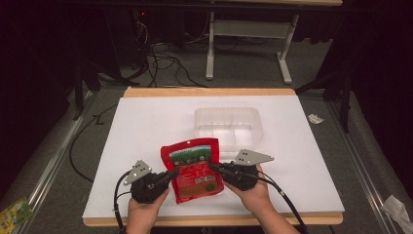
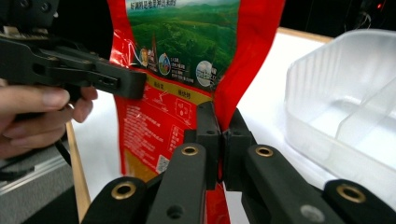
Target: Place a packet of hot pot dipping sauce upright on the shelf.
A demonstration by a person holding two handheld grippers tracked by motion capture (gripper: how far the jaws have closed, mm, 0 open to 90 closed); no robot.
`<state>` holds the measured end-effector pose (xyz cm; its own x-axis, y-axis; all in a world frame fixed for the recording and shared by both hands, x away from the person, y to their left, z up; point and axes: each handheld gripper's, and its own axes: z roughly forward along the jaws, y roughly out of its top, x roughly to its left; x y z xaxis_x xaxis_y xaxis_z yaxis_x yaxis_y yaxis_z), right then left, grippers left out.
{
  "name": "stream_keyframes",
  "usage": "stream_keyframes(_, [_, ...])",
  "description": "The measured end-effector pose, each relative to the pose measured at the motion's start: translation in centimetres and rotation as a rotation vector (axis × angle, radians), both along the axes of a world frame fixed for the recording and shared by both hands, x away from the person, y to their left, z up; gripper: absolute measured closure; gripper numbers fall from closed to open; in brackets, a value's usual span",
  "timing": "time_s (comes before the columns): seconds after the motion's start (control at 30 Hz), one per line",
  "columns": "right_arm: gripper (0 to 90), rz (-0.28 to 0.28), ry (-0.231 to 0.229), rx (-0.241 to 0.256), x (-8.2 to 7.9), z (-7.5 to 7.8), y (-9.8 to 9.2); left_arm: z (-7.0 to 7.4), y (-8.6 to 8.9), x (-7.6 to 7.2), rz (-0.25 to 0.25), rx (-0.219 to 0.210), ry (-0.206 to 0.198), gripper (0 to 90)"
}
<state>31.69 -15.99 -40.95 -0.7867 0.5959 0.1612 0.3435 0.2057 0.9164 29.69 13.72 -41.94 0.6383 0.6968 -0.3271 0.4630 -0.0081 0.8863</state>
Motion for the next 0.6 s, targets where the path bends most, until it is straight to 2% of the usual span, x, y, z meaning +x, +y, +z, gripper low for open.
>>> stream_keyframes(0.23, [89.4,-0.037,-0.035,0.023,-1.0,1.0,-1.8,0.7,-1.8,0.8,-0.024,0.011,-0.054,90.0])
stream_keyframes(0.47, [89.4,-0.068,-0.044,0.028,-1.6,1.0,-3.6,1.0,-4.1,1.6,-0.054,0.022,-0.091,90.0])
stream_keyframes(0.6, [89.4,-0.086,-0.047,0.034,-2.1,1.0,-4.8,1.2,-5.2,1.7,-0.078,0.042,-0.131,90.0])
